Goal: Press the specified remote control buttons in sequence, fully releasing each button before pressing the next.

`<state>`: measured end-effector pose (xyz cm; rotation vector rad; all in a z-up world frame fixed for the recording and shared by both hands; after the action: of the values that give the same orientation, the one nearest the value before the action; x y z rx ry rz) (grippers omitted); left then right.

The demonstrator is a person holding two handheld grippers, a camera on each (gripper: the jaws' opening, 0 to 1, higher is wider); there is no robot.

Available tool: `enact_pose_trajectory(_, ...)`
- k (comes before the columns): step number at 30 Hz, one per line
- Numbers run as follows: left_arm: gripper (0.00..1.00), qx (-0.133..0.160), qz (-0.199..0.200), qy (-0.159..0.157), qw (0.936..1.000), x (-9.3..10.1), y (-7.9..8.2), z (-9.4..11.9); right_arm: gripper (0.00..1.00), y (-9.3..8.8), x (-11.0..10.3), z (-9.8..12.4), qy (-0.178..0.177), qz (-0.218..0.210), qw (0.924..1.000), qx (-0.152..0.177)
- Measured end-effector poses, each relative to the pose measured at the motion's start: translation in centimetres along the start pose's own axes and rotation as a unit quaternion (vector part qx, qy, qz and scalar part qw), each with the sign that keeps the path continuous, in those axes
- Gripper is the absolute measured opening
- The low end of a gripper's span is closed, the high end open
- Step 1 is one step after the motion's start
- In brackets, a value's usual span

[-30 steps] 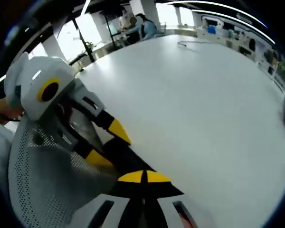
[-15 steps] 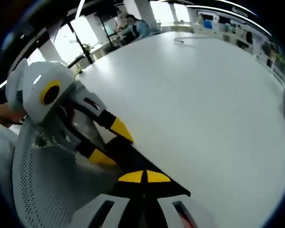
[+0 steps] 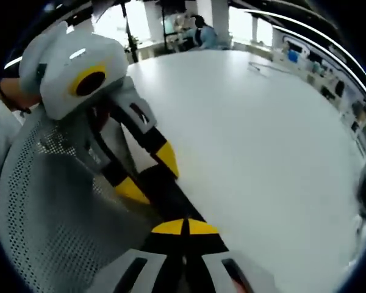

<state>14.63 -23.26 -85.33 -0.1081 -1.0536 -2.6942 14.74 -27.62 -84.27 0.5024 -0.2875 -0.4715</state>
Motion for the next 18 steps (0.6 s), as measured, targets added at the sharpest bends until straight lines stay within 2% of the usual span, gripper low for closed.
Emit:
enact_pose_trajectory(3, 0.26, 0.001, -0.003, -0.002, 1.0, 0.1, 0.0, 0.0, 0.0, 0.0, 0.0, 0.1, -0.003, -0.012, 0.9999, -0.001)
enact_pose_trajectory(7, 0.26, 0.002, 0.004, 0.002, 1.0, 0.1, 0.1, -0.1, 0.0, 0.0, 0.1, -0.1, -0.008, 0.001, 1.0, 0.001)
enact_pose_trajectory(14, 0.25, 0.012, 0.015, 0.013, 0.9997, -0.5, 0.1, 0.1, 0.0, 0.8, 1.2, -0.8, -0.017, -0.005, 0.9998, 0.008)
enact_pose_trajectory(18, 0.25, 0.012, 0.015, 0.013, 0.9997, -0.6, 0.1, 0.2, 0.0, 0.9, 1.5, -0.8, -0.014, -0.03, 0.9992, 0.021)
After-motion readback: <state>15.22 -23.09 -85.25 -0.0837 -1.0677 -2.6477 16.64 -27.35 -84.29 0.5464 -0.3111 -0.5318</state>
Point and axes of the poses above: the point that each gripper's makers call its tool centre point, and the gripper's own axes: z roughly backward along the fingers, x roughly to its right, y roughly out of its top, the point moved 1 cm from there along z, roughly backward along the fingers, and after that the axes turned 12 degrees about -y, right-handed, at the moved point
